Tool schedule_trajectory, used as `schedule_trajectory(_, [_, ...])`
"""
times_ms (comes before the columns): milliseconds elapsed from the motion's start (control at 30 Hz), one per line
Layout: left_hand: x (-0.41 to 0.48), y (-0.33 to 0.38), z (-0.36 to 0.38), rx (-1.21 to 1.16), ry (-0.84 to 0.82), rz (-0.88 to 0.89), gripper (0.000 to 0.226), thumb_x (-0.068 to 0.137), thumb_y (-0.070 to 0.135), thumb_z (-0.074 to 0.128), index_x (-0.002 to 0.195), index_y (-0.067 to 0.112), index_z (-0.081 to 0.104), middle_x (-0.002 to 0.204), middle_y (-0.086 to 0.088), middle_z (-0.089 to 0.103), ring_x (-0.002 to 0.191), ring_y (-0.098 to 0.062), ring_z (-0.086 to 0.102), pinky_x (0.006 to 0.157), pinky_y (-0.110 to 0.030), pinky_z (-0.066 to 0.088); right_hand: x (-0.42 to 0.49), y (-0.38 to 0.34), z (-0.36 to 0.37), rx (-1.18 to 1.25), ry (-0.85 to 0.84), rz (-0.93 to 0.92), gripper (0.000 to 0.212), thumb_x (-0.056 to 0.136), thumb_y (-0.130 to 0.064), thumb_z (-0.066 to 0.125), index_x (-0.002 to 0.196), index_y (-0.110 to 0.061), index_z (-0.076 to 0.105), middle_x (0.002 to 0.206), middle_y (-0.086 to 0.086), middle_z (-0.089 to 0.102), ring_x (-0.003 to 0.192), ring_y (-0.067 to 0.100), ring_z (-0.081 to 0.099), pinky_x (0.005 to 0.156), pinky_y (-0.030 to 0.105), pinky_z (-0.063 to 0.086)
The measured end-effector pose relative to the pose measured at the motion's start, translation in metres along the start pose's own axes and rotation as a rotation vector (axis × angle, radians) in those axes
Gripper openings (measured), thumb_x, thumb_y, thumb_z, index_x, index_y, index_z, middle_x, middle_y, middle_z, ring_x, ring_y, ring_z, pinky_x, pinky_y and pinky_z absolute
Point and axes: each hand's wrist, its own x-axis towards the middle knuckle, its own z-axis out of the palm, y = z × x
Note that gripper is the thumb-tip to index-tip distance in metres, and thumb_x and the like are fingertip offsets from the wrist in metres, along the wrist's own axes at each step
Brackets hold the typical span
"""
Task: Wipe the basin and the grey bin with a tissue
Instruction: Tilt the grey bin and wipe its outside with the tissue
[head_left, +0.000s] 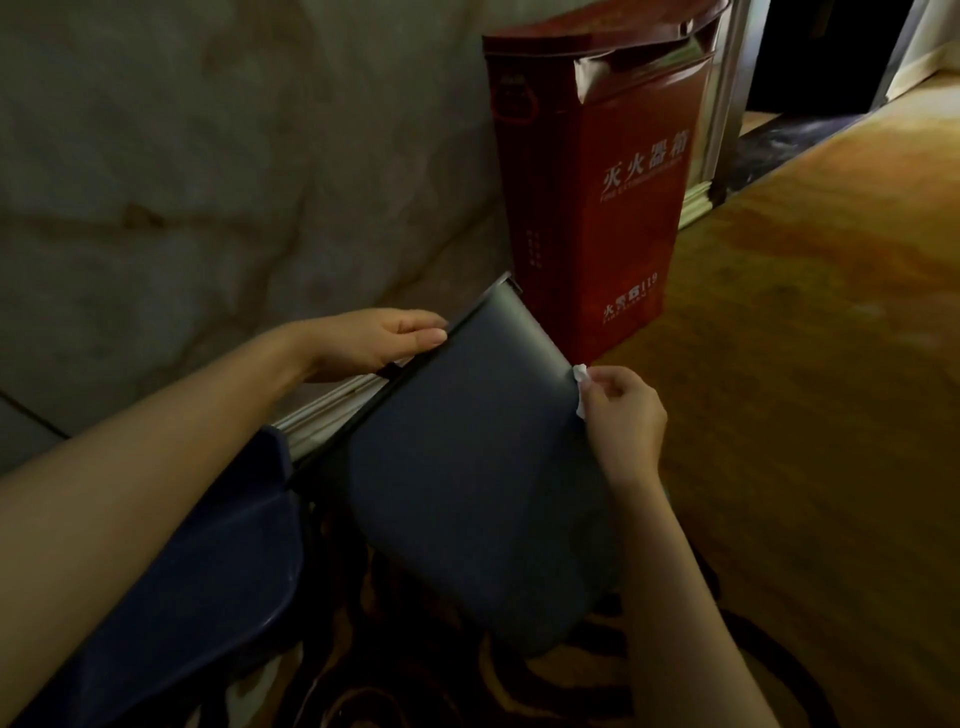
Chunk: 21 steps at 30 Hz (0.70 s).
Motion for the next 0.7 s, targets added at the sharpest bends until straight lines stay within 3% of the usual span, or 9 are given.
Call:
schedule_trajectory(67, [-0.001, -0.002, -0.006, -0.079, -0.022, -0.004, 0.026, 0.085, 0.037, 0.049, 0.11, 0.044, 0.056, 0.105, 0.022, 0.068, 0.098, 0.001, 0.063, 0.083, -0.021, 0.051, -0.002, -0.001, -0.004, -0.015, -0.038, 0.001, 0.018, 0.091, -0.021, 0.055, 0.106, -0.017, 0.064, 0.099, -0.001, 0.063, 0.085, 0.008, 0.057, 0.06, 0.015, 0.038])
schedule_trajectory(167, [0.0, 0.008, -0.009, -0.166, -0.005, -0.032, 0.033, 0.077, 0.052, 0.048, 0.11, 0.054, 0.053, 0.111, 0.018, 0.068, 0.098, -0.001, 0.065, 0.077, -0.018, 0.054, -0.009, -0.005, -0.005, -0.024, -0.095, -0.015, 0.016, 0.091, -0.021, 0.056, 0.105, -0.018, 0.063, 0.102, 0.0, 0.063, 0.085, 0.008, 0.056, 0.058, 0.013, 0.036])
schedule_trajectory(233, [0.009, 0.019, -0.01, -0.197, 0.038, -0.089, 0.052, 0.071, 0.067, 0.038, 0.105, 0.039, 0.065, 0.105, 0.003, 0.07, 0.092, -0.013, 0.066, 0.076, -0.022, 0.053, -0.018, -0.009, -0.001, -0.025, -0.099, -0.047, 0.013, 0.091, -0.021, 0.056, 0.102, -0.02, 0.063, 0.104, -0.002, 0.061, 0.087, 0.007, 0.056, 0.061, 0.011, 0.036])
schedule_trajectory(300, [0.02, 0.032, -0.01, -0.239, 0.067, -0.196, 0.078, 0.07, 0.077, 0.031, 0.098, 0.013, 0.067, 0.093, -0.013, 0.06, 0.085, -0.025, 0.058, 0.074, -0.026, 0.049, -0.03, -0.012, 0.005, -0.042, -0.087, -0.089, 0.012, 0.09, -0.02, 0.057, 0.101, -0.022, 0.062, 0.105, -0.006, 0.057, 0.091, 0.006, 0.053, 0.065, 0.01, 0.035])
schedule_trajectory(367, [0.029, 0.043, -0.01, -0.258, 0.101, -0.299, 0.076, 0.079, 0.073, 0.029, 0.088, 0.005, 0.061, 0.083, -0.014, 0.056, 0.078, -0.025, 0.057, 0.069, -0.026, 0.049, -0.04, -0.013, 0.01, -0.074, -0.059, -0.132, 0.014, 0.09, -0.018, 0.057, 0.102, -0.022, 0.062, 0.104, -0.008, 0.053, 0.092, 0.004, 0.052, 0.067, 0.01, 0.035])
schedule_trajectory(433, [0.035, 0.052, -0.01, -0.198, 0.2, -0.36, 0.055, 0.088, 0.056, 0.038, 0.091, 0.007, 0.064, 0.088, -0.005, 0.068, 0.08, -0.018, 0.066, 0.064, -0.027, 0.053, -0.046, -0.012, 0.011, -0.07, -0.035, -0.152, 0.014, 0.09, -0.017, 0.057, 0.102, -0.023, 0.063, 0.103, -0.009, 0.052, 0.093, 0.005, 0.052, 0.069, 0.011, 0.038])
schedule_trajectory(533, [0.038, 0.062, -0.007, -0.144, 0.275, -0.416, 0.026, 0.093, 0.03, 0.046, 0.088, 0.01, 0.062, 0.09, -0.007, 0.068, 0.08, -0.019, 0.065, 0.062, -0.03, 0.052, -0.05, -0.011, 0.013, -0.04, -0.016, -0.172, 0.012, 0.089, -0.017, 0.058, 0.098, -0.024, 0.062, 0.101, -0.011, 0.051, 0.095, 0.006, 0.053, 0.077, 0.018, 0.045])
schedule_trajectory(700, [0.026, 0.076, -0.009, -0.264, 0.285, -0.477, 0.021, 0.093, 0.018, 0.042, 0.089, 0.005, 0.059, 0.086, -0.012, 0.063, 0.076, -0.022, 0.06, 0.065, -0.035, 0.049, -0.063, -0.022, 0.029, -0.016, 0.155, -0.237, 0.01, 0.086, -0.013, 0.06, 0.093, -0.02, 0.064, 0.094, -0.011, 0.048, 0.088, 0.003, 0.049, 0.069, 0.011, 0.039])
